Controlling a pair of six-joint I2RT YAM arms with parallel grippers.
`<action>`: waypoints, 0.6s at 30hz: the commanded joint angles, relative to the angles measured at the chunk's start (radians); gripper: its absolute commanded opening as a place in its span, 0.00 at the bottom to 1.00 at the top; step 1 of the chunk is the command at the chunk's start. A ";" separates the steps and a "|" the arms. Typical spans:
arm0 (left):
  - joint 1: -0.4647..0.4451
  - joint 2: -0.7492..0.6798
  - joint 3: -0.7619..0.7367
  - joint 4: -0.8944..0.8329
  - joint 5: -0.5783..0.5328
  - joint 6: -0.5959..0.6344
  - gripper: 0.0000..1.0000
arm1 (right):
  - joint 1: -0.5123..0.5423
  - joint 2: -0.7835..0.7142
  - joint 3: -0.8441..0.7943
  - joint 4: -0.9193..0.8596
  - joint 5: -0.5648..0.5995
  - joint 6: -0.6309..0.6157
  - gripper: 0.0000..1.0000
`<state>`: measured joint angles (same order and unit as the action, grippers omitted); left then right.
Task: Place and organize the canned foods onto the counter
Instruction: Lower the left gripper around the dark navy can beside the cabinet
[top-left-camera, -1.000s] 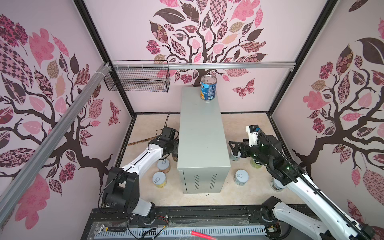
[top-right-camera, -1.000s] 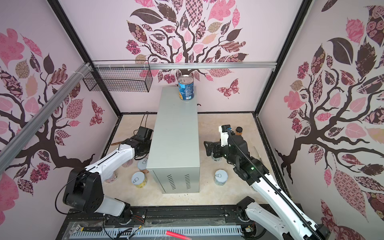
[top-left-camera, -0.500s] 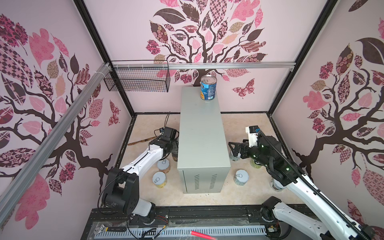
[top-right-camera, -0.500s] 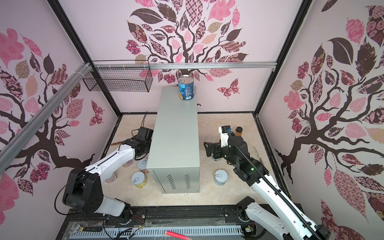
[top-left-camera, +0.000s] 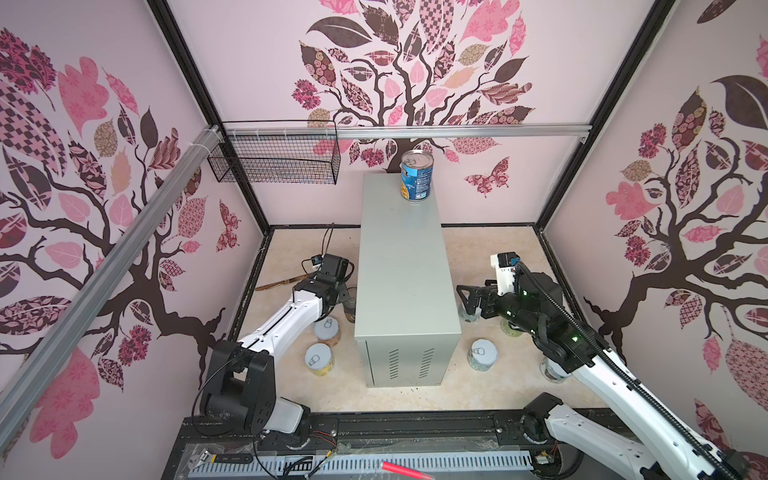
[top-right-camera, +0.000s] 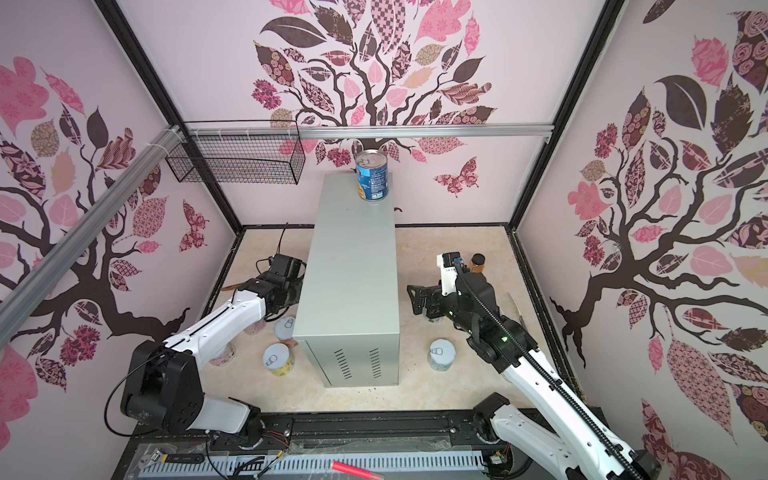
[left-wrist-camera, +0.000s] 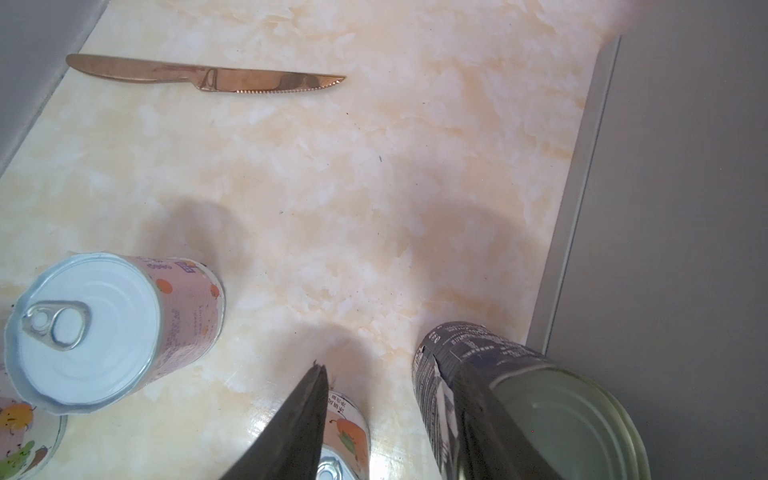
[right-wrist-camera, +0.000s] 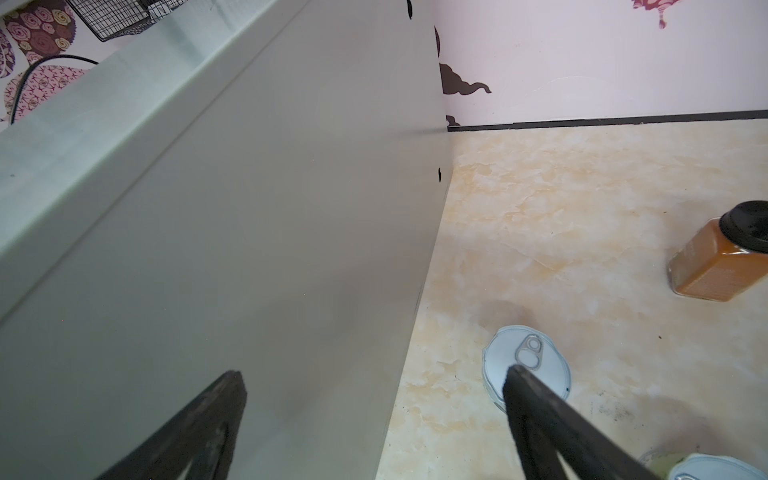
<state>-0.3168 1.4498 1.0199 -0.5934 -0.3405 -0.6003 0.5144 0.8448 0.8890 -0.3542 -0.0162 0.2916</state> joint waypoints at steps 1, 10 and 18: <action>0.006 -0.019 -0.029 -0.005 -0.030 0.005 0.47 | -0.003 -0.010 0.012 0.016 -0.007 0.005 1.00; 0.002 -0.048 -0.013 -0.013 0.080 0.013 0.85 | -0.002 -0.009 0.016 0.015 -0.009 0.003 1.00; -0.001 -0.147 -0.069 0.071 0.360 -0.019 0.97 | -0.001 -0.012 0.018 0.002 -0.005 -0.001 1.00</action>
<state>-0.3141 1.3308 0.9989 -0.5694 -0.1211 -0.6029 0.5144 0.8448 0.8890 -0.3546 -0.0204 0.2913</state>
